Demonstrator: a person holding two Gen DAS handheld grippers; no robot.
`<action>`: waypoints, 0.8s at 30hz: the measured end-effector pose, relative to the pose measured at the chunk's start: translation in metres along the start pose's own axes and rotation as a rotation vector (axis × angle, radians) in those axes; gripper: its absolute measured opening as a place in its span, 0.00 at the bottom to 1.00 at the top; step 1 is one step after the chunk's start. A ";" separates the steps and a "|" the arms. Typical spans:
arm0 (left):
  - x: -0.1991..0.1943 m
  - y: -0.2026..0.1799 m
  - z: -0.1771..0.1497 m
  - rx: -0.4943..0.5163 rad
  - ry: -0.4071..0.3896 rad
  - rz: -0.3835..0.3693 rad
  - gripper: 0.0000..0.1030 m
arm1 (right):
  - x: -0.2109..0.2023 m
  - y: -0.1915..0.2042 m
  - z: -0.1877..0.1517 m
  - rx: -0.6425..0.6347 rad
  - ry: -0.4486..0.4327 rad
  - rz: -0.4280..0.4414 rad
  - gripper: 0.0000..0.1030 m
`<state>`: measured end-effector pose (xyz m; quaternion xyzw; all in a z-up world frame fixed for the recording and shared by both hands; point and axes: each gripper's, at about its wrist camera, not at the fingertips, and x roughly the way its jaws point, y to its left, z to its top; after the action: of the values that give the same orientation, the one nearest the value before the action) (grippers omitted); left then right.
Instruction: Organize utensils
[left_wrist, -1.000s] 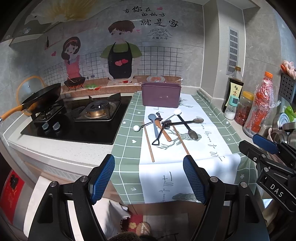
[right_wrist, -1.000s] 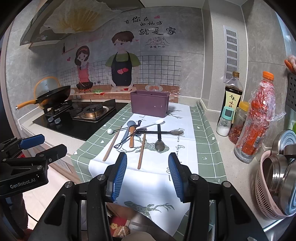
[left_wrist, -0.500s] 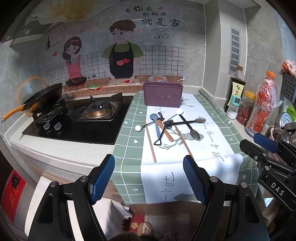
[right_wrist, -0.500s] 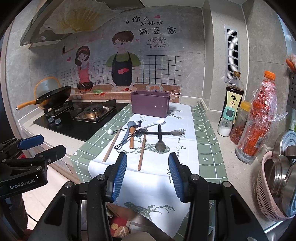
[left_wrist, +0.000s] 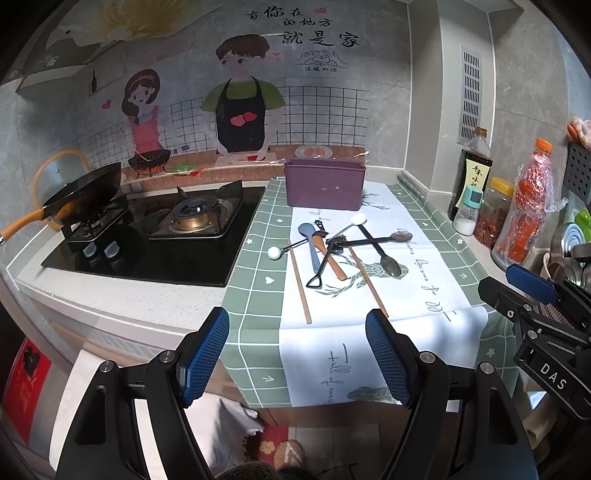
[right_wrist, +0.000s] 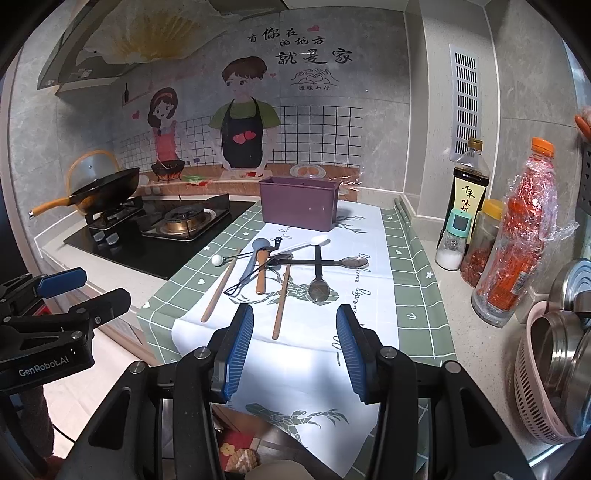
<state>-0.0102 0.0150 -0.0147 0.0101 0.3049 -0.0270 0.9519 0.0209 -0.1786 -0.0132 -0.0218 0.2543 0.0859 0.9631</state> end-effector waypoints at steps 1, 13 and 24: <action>0.003 -0.002 0.004 0.001 0.004 0.000 0.74 | 0.001 -0.001 0.000 0.000 0.000 0.000 0.43; 0.044 0.005 0.033 -0.015 0.054 -0.006 0.74 | 0.031 -0.018 0.011 0.001 0.037 -0.055 0.43; 0.138 0.044 0.078 -0.043 0.118 -0.144 0.75 | 0.090 -0.040 0.036 0.041 0.113 -0.094 0.42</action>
<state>0.1494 0.0495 -0.0312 -0.0308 0.3610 -0.0882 0.9279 0.1225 -0.2009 -0.0260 -0.0187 0.3086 0.0338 0.9504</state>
